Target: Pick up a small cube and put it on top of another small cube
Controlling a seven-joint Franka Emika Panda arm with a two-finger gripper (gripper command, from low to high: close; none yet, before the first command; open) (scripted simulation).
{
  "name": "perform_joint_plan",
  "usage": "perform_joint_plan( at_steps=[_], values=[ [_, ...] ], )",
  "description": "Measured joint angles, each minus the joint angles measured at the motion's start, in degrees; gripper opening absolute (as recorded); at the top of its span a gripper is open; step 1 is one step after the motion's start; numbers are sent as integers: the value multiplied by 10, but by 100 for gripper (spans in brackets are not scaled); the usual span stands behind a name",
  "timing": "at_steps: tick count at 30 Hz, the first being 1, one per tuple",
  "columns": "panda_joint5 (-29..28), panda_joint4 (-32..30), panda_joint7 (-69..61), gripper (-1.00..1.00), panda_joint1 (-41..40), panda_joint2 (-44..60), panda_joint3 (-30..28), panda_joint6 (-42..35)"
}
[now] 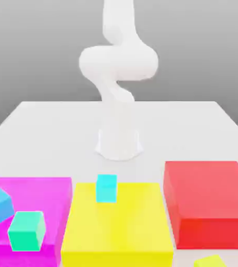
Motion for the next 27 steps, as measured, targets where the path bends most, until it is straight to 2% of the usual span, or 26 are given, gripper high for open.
perform_joint_plan(
  at_steps=[16, 27],
  values=[
    [-50, 40, 45, 0, 17, 336, 74, 73],
    [-81, 68, 72, 0, 59, 564, 94, 123]
  ],
)
